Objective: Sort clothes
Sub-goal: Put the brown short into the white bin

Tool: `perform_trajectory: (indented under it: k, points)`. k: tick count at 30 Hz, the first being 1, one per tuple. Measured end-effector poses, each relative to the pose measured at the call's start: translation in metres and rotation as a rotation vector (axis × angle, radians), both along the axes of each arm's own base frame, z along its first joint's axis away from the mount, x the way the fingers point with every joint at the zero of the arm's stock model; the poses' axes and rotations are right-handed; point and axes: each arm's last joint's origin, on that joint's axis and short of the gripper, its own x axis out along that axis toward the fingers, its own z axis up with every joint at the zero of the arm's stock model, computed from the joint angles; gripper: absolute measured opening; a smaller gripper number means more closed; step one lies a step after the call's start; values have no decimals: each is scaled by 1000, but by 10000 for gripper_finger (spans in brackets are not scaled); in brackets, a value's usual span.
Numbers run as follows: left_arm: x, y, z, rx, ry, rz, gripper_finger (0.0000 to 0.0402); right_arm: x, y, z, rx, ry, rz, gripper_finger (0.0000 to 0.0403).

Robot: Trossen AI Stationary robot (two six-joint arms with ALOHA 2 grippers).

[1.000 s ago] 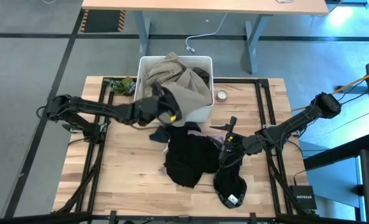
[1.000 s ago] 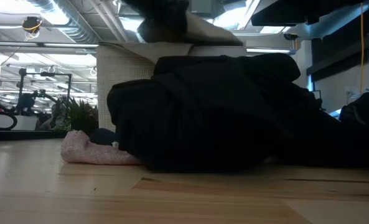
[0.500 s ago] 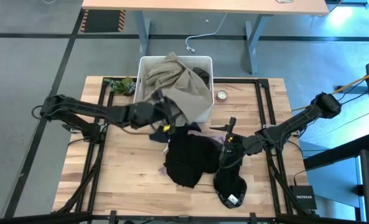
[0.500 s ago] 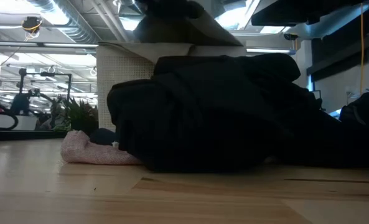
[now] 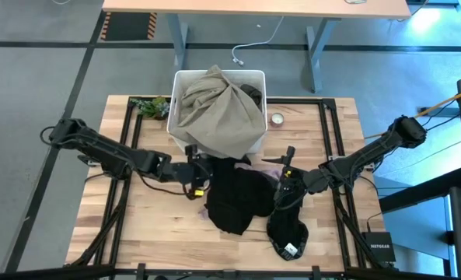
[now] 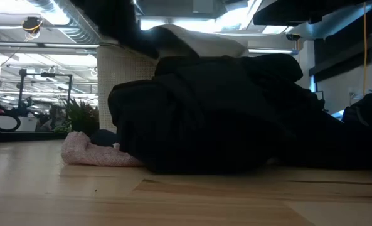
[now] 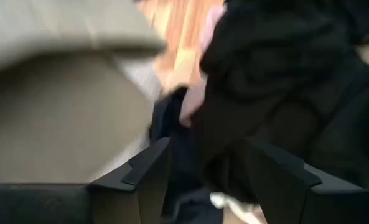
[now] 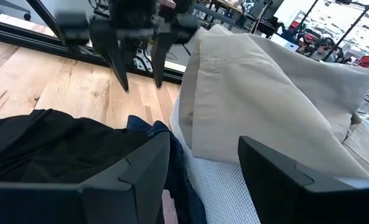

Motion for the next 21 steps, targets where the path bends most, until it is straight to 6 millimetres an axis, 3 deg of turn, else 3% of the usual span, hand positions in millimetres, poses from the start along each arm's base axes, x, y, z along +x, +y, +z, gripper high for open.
perform_trajectory:
  k: [4, 10, 14, 21]
  points:
    - [-3, 13, -16, 1, 7, 68, 198, 0, 0, 0, -1, 1, 0, 209]
    - [1, 38, -23, 22, -73, 157, 198, 0, 0, 0, -4, 2, 1, 209]
    - [8, 46, -13, 33, -193, 170, 198, 0, 0, 0, -4, 2, 1, 209]
    - [18, 47, 21, 131, -498, 129, 198, 0, 0, 0, -4, 2, 1, 209]
